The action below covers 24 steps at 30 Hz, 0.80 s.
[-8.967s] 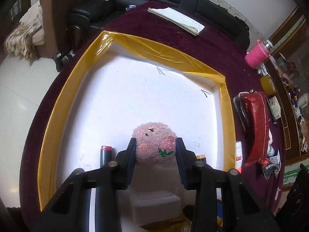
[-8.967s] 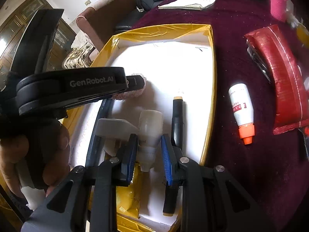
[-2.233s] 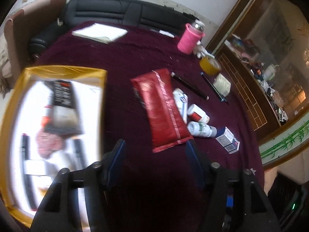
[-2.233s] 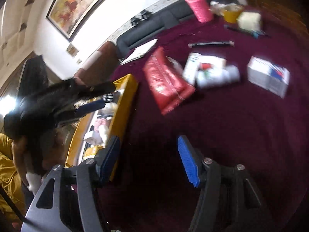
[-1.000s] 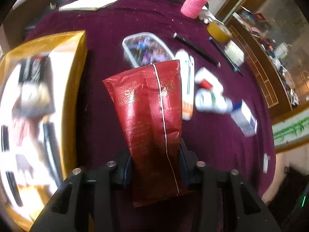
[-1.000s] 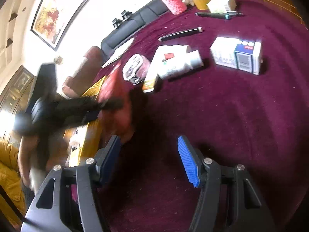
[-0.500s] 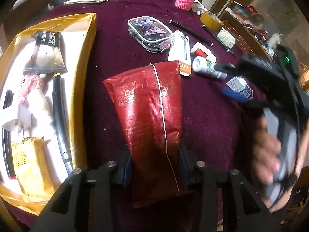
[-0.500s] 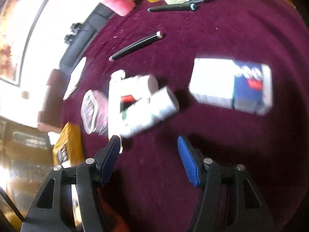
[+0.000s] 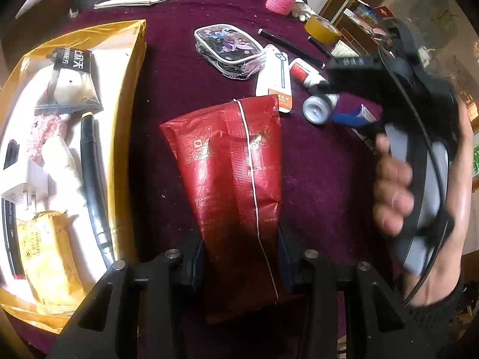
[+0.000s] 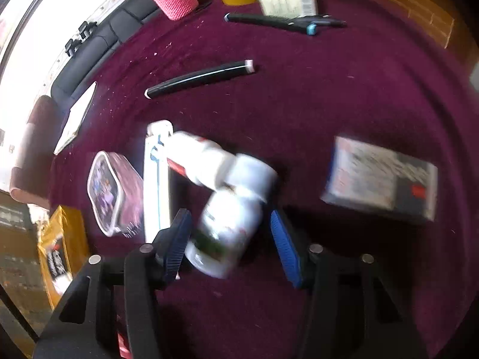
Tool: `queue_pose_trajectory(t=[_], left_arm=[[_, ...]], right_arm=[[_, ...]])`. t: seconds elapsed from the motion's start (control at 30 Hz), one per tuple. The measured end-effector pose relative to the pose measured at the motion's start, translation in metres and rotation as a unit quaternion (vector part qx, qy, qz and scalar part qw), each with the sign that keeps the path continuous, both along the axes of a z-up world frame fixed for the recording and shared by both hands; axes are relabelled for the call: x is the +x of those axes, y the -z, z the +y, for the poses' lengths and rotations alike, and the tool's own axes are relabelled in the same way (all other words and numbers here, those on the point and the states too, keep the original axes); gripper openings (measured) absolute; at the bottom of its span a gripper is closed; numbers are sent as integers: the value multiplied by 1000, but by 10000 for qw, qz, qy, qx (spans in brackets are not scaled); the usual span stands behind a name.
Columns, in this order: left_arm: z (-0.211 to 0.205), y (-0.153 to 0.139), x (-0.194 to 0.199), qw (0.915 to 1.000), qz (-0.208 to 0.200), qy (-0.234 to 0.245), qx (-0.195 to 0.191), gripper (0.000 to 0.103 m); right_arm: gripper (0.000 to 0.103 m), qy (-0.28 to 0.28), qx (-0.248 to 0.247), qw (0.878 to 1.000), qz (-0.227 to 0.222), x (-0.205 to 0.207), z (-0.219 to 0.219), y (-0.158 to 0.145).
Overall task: Organize objects
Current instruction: 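Grasp the red foil bag with the left tool while the right grasps the green-labelled white bottle, then carry the red foil bag and green-labelled bottle over the tray with both tools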
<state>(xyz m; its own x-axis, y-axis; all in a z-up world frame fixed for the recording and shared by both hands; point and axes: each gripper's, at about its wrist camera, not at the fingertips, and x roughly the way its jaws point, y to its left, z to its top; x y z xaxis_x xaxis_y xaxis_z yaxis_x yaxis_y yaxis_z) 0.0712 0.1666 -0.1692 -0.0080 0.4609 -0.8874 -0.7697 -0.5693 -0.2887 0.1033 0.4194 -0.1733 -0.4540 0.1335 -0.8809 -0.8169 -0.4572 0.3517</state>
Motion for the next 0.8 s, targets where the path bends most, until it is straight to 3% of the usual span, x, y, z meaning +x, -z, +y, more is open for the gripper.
queue_pose_trajectory(t=[0.1, 0.2, 0.4, 0.63, 0.8], left_arm=[[3, 2, 0, 10000, -4, -11, -31, 36], [2, 2, 0, 10000, 2, -34, -28, 36], [1, 1, 3, 10000, 32, -10, -32, 36], [-2, -3, 8, 10000, 33, 41, -18, 36], [-10, -10, 13, 10000, -3, 24, 50, 36]], right_arm=[[52, -81, 107, 9999, 28, 7, -2, 2], [32, -166, 220, 9996, -114, 5, 1, 2], [31, -522, 171, 9984, 157, 31, -15, 4], [32, -1134, -276, 9883, 984, 93, -53, 12], [32, -1295, -415, 9819, 1316, 116, -71, 8]])
